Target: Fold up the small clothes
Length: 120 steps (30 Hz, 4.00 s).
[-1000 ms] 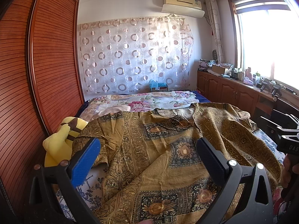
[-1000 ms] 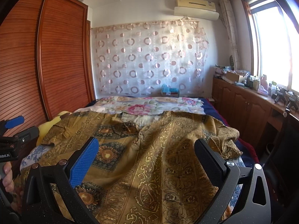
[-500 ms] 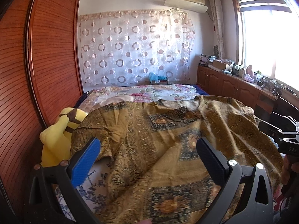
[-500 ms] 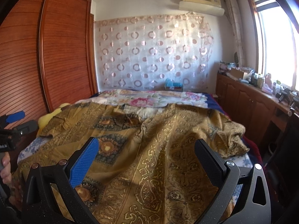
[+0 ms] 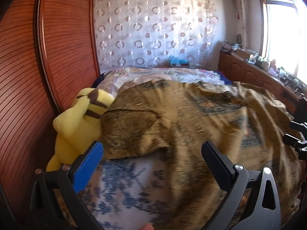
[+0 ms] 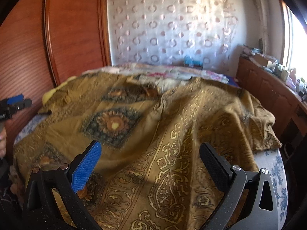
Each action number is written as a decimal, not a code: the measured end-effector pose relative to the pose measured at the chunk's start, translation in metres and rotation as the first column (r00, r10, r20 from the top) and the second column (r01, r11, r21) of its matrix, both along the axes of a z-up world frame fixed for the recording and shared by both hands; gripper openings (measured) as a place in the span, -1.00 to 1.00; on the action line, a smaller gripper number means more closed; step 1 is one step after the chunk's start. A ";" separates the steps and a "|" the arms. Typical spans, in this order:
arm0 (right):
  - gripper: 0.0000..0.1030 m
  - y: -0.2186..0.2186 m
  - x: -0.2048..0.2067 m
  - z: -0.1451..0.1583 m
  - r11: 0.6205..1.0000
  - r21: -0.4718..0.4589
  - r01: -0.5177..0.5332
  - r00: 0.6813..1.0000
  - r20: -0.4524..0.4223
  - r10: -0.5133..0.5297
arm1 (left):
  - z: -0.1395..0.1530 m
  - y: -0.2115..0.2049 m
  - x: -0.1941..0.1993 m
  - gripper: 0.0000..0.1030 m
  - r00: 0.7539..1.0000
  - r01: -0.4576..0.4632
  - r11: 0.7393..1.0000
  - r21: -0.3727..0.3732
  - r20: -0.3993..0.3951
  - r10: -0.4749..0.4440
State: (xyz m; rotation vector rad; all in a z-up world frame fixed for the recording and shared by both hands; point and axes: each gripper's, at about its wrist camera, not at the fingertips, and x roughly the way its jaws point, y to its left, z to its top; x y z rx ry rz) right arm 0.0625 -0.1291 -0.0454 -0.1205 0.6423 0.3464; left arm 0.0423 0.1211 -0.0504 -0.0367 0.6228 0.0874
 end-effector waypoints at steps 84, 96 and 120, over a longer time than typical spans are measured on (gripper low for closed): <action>1.00 0.024 0.020 -0.040 0.992 -0.087 -0.096 0.983 -0.164 0.081 | -0.050 -0.030 0.095 0.02 0.930 0.254 0.967 -0.032 -0.267 -0.253; 1.00 0.030 0.028 -0.050 0.985 -0.135 -0.110 0.971 -0.227 0.077 | -0.051 -0.024 0.094 0.07 0.936 0.251 0.966 -0.056 -0.241 -0.257; -0.07 0.151 0.134 0.000 0.919 -0.071 -0.388 0.916 -0.139 0.376 | -0.048 -0.019 0.096 0.09 0.940 0.235 0.970 -0.070 -0.239 -0.245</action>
